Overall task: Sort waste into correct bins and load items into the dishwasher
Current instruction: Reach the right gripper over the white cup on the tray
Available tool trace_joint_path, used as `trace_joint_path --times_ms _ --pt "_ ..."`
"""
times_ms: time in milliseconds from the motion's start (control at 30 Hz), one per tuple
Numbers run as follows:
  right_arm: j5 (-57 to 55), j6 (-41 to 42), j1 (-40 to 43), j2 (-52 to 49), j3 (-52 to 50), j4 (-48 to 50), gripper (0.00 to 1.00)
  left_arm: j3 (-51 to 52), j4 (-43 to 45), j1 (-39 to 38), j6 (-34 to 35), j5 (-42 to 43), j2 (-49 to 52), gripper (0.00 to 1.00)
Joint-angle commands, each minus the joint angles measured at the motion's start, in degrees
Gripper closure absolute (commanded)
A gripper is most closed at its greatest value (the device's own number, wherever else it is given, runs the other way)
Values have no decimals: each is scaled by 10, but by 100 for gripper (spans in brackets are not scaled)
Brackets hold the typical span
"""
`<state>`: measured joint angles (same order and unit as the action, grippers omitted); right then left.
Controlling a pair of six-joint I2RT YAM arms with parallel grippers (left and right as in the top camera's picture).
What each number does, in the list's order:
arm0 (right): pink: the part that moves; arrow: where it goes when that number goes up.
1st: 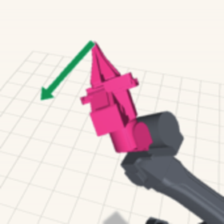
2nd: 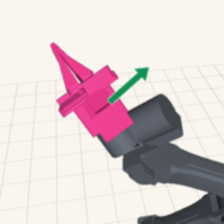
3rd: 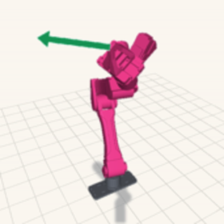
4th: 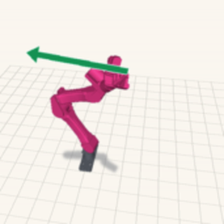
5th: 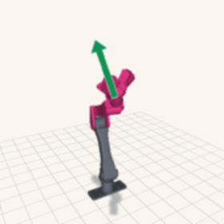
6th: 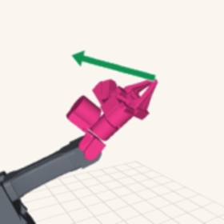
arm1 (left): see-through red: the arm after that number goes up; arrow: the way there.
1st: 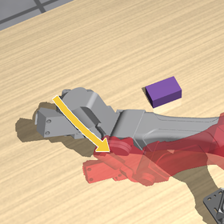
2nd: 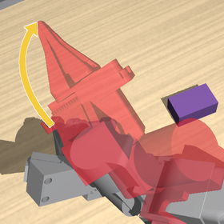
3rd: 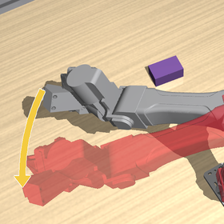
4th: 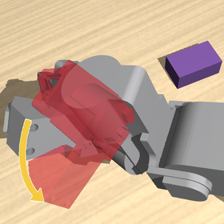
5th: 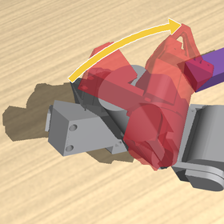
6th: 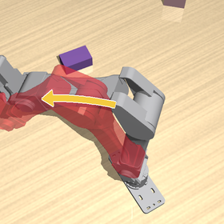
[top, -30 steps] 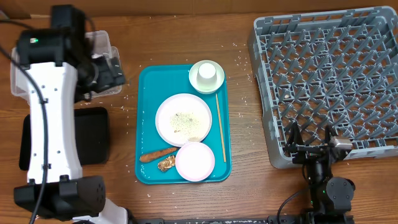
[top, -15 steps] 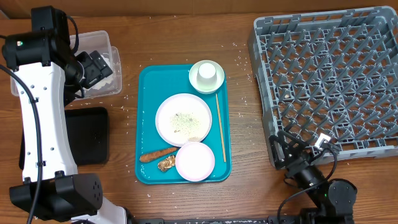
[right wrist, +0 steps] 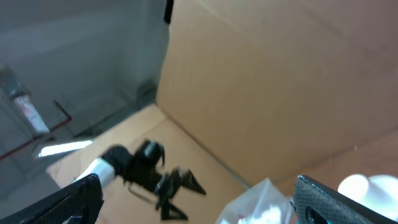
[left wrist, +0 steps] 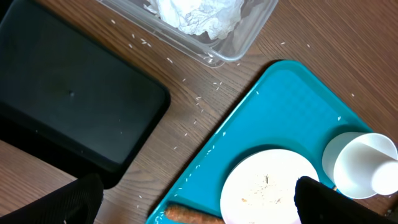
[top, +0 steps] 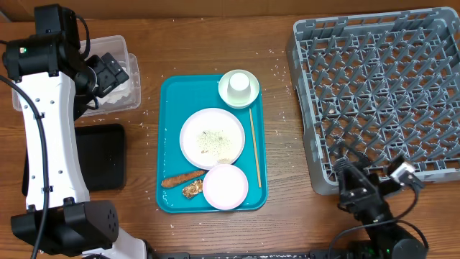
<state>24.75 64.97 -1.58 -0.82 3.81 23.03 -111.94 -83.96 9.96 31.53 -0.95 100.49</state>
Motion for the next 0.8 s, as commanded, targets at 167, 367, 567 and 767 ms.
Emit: trace_joint_path --times_ms 167,367,567,767 --pt "-30 -177 -2 -89 202 -159 0 2 -7 1 15 -5 3 0" --pt "1 -335 -2 -241 377 -294 0 2 -19 1 15 -5 3 0" --pt "52 -429 -4 -432 561 -436 0 2 -19 1 15 -5 3 0" --pt "47 -534 -56 -616 744 -578 0 2 -19 1 15 -6 3 0"
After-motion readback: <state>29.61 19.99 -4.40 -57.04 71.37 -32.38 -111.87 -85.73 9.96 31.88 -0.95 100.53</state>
